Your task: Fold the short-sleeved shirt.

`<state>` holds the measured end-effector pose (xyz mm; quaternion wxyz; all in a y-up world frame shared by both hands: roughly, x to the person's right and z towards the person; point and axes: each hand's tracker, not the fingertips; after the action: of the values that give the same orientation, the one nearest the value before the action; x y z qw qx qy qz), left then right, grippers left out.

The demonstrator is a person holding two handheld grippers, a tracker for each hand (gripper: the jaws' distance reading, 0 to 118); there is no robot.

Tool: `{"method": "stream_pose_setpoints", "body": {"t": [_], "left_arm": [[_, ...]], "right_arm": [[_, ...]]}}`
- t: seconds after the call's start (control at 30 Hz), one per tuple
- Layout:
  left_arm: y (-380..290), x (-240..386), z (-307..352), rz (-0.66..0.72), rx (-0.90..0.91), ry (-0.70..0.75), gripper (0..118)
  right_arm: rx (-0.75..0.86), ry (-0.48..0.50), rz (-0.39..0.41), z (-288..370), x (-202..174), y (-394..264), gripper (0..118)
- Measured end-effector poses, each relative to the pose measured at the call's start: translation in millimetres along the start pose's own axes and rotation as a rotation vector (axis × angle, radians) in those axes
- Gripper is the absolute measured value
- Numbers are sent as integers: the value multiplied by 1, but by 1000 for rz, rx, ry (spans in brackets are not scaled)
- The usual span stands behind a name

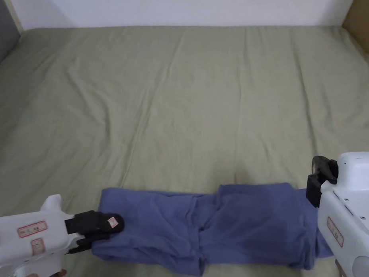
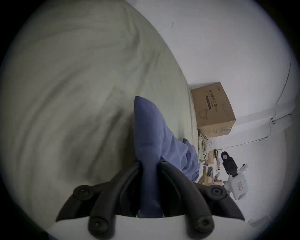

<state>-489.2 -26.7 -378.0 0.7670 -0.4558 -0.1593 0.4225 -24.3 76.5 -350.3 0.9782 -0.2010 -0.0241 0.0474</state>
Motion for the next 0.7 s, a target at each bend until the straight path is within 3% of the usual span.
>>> {"method": "stream_pose_setpoints", "body": {"t": [0.27, 0.53, 0.7], "left_arm": [[-7, 22, 7, -33, 22, 82, 11], [-2, 108, 5, -217, 16, 291, 11], [-13, 179, -18, -330, -7, 244, 11]], "right_arm": [[59, 2, -21, 8, 2, 3, 0], [110, 8, -28, 17, 14, 3, 1], [135, 10, -55, 21, 31, 3, 1]]}}
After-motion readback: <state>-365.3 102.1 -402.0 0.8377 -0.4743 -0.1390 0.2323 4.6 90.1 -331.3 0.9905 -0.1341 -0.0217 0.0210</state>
